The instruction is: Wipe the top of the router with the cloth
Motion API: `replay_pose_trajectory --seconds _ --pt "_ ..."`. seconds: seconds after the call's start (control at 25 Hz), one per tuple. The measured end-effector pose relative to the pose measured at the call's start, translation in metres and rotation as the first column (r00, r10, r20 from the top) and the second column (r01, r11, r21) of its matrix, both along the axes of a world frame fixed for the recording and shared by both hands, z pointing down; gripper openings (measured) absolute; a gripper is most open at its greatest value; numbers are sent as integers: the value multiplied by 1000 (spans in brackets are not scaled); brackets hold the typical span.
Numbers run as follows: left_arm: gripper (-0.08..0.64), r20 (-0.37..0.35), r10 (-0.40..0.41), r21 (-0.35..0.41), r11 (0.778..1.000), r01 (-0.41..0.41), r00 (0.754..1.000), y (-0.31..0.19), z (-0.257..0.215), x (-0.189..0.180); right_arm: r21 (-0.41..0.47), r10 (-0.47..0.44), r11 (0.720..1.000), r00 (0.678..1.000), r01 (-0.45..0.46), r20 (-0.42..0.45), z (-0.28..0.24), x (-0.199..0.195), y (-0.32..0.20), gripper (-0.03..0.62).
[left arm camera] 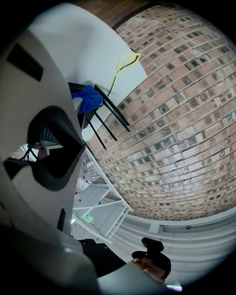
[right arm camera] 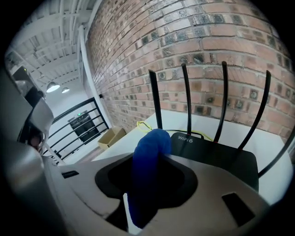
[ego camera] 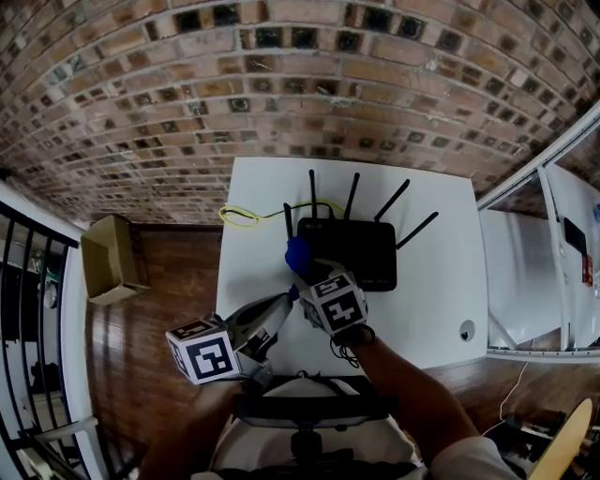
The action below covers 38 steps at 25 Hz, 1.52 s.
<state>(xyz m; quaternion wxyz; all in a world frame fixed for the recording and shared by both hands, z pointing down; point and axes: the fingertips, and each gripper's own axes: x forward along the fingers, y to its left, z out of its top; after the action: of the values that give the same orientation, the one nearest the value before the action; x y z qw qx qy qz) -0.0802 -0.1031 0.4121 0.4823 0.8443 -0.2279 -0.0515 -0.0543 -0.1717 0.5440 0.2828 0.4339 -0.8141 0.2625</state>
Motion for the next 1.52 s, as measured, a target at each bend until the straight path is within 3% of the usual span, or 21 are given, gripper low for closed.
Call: replay_pose_trajectory --seconds 0.2,0.52,1.04,1.52 --pt "8 11 4 -9 1000 -4 1000 1 1 1 -63 1 998 999 -5 -54 28 9 14 155" --pt "8 1 29 -18 999 -29 1000 0 1 12 -65 -6 998 996 0 -91 36 13 14 155" --pt "8 7 57 -21 998 -57 998 -2 4 34 -111 0 994 998 -8 -68 39 21 13 155" --pt "8 10 67 -25 997 -67 998 -7 6 54 -125 44 991 998 -50 -47 38 65 18 155"
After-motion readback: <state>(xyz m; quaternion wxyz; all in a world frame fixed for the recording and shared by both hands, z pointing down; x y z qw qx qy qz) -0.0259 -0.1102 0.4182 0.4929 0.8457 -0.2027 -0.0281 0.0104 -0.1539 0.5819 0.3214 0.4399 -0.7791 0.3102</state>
